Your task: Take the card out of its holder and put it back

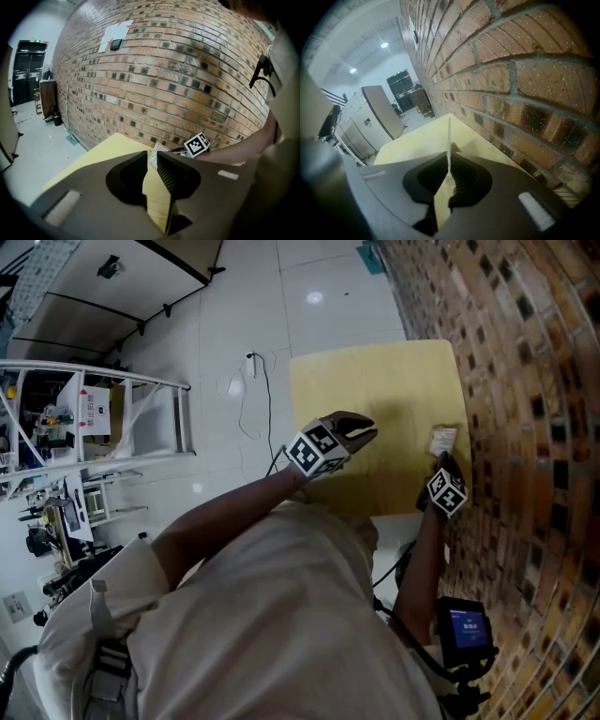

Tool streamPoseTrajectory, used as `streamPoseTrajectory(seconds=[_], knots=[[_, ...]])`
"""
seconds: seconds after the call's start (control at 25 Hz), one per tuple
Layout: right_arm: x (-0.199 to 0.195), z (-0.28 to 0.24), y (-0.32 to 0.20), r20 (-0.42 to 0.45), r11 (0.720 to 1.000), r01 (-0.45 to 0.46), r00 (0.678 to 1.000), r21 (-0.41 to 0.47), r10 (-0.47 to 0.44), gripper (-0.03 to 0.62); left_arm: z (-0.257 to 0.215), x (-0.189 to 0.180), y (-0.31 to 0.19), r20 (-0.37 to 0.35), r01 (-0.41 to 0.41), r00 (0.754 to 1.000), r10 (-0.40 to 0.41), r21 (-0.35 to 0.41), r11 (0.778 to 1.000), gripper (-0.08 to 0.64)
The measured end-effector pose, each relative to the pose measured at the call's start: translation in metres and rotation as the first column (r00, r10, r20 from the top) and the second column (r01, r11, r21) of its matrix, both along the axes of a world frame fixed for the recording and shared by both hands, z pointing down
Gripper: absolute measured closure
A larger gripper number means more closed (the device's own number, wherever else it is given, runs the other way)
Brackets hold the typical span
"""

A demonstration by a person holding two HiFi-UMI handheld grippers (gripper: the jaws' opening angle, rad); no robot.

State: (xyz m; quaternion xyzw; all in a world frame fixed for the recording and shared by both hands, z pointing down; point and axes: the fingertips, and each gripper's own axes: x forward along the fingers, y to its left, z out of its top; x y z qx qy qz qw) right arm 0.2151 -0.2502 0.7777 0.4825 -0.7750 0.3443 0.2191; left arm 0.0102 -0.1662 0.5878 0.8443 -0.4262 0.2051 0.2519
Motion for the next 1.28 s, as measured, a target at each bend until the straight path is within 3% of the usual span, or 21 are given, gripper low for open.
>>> streamPoseTrajectory(seconds=[0.56, 0.92, 1.28], knots=[[0.008, -0.037, 0.002, -0.014, 0.996, -0.021, 1.000, 0.084, 0.022, 0.575, -0.007, -0.001, 0.011, 0.001, 0.007, 1.000, -0.007, 0.019, 1.000, 0.477], [0.016, -0.068, 0.007, 0.003, 0.989, -0.028, 1.000, 0.146, 0.028, 0.575, -0.010, -0.009, 0.027, 0.000, 0.064, 0.998, -0.064, 0.032, 0.997, 0.477], [0.026, -0.114, 0.021, 0.036, 0.974, -0.061, 0.998, 0.220, 0.054, 0.577, -0.023, -0.006, 0.036, -0.053, 0.073, 0.996, -0.069, 0.071, 0.995, 0.477]])
